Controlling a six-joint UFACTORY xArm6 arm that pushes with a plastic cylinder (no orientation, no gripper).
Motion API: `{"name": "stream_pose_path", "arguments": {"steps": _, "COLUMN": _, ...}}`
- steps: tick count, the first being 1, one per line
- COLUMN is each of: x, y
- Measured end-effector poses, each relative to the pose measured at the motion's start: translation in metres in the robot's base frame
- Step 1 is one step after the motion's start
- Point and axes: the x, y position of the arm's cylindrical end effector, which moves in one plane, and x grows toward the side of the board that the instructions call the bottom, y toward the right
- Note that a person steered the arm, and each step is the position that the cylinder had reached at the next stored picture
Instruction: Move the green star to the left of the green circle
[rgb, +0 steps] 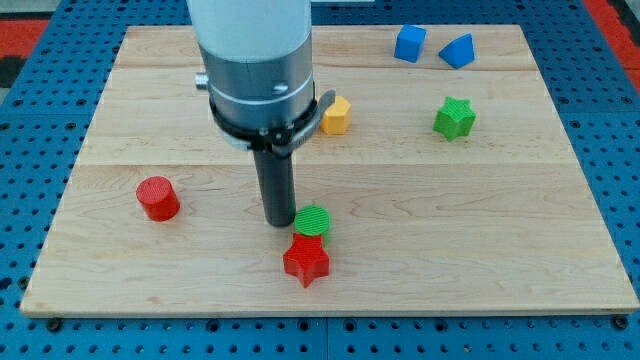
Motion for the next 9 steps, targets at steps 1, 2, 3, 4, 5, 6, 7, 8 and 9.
{"name": "stream_pose_path", "arguments": {"steps": 1, "x": -0.025, "y": 0.094}}
{"name": "stream_pose_path", "arguments": {"steps": 2, "x": -0.072, "y": 0.200}}
{"name": "stream_pose_path", "arguments": {"steps": 3, "x": -0.112, "y": 0.274}}
{"name": "stream_pose_path", "arguments": {"steps": 4, "x": -0.137, "y": 0.173}}
{"name": "stream_pose_path", "arguments": {"steps": 5, "x": -0.117, "y": 0.035}}
{"name": "stream_pose_path", "arguments": {"steps": 6, "x": -0.117, "y": -0.005}}
{"name": "stream_pose_path", "arguments": {"steps": 7, "x": -0.089, "y": -0.072}}
{"name": "stream_pose_path", "arguments": {"steps": 8, "x": -0.084, "y": -0.125}}
{"name": "stream_pose_path", "arguments": {"steps": 9, "x": -0.042, "y": -0.132}}
